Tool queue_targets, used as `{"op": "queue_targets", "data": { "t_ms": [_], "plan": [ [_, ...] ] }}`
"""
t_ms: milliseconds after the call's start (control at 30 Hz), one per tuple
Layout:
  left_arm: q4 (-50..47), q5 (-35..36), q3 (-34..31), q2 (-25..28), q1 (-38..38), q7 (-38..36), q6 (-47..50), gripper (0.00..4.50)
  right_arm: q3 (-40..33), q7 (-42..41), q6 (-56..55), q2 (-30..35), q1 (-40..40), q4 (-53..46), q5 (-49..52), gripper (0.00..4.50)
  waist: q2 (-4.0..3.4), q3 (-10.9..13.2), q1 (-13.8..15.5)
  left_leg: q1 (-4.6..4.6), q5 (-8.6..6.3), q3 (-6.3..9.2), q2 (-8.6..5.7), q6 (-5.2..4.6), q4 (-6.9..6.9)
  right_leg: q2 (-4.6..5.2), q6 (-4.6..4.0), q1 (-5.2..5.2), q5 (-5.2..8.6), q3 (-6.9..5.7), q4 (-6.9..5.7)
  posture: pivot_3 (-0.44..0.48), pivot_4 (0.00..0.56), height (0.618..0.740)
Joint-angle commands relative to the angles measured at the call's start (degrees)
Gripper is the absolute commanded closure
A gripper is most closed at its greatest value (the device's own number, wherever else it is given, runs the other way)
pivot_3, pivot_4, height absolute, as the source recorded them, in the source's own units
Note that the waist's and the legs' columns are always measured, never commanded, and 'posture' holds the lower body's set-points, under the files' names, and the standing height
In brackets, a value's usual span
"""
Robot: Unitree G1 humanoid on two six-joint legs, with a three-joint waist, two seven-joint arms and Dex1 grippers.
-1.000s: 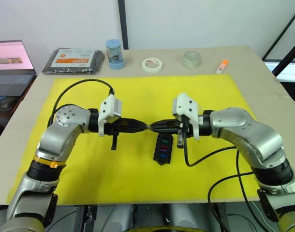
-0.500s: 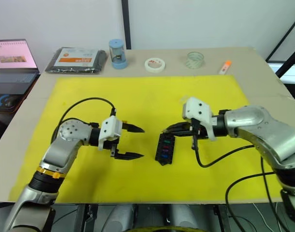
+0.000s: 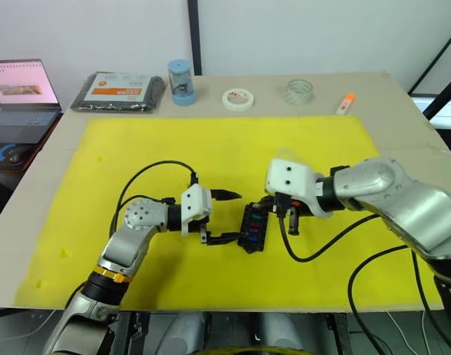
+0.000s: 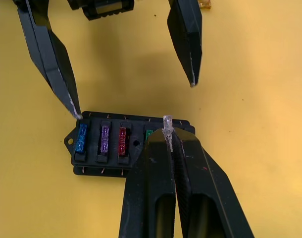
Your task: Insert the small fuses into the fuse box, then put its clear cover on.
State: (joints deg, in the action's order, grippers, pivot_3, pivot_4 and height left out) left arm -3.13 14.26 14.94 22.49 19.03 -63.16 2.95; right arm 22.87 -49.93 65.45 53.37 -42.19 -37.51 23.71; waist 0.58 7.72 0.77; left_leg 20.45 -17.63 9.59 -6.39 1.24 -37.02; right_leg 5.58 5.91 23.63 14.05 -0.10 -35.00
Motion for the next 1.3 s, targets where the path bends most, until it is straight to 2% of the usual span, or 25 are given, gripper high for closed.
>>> {"op": "queue_targets", "data": {
  "t_ms": [33,333,1300],
  "plan": [
    [-1.58,0.09,0.31,-0.49,0.47,1.12,-0.03,0.04,0.91,0.78,-0.58,-0.54,-0.77,-0.54,-1.36,4.5,0.0,0.0,-0.01,0.0,0.0,0.0,0.0,0.0,0.0,0.0,0.0,0.0,0.0,0.0,0.0,0.0,0.15,0.74],
    [-1.89,-0.57,0.78,-0.27,0.68,1.92,0.38,0.04,4.08,0.71,-2.88,-0.55,-0.52,2.01,-5.02,4.5,0.0,0.0,-0.02,-0.01,0.0,0.0,-0.01,0.0,0.0,-0.01,0.0,0.0,0.0,-0.03,-0.01,0.0,0.15,0.74],
    [-1.96,-0.81,0.96,0.25,0.88,2.16,1.07,0.04,3.46,1.01,-2.14,-2.59,1.44,4.75,-5.86,4.5,0.0,0.0,-0.02,-0.01,0.0,0.0,-0.01,0.0,0.0,-0.01,0.0,0.0,0.0,-0.04,-0.01,0.0,0.15,0.74]
  ]
}}
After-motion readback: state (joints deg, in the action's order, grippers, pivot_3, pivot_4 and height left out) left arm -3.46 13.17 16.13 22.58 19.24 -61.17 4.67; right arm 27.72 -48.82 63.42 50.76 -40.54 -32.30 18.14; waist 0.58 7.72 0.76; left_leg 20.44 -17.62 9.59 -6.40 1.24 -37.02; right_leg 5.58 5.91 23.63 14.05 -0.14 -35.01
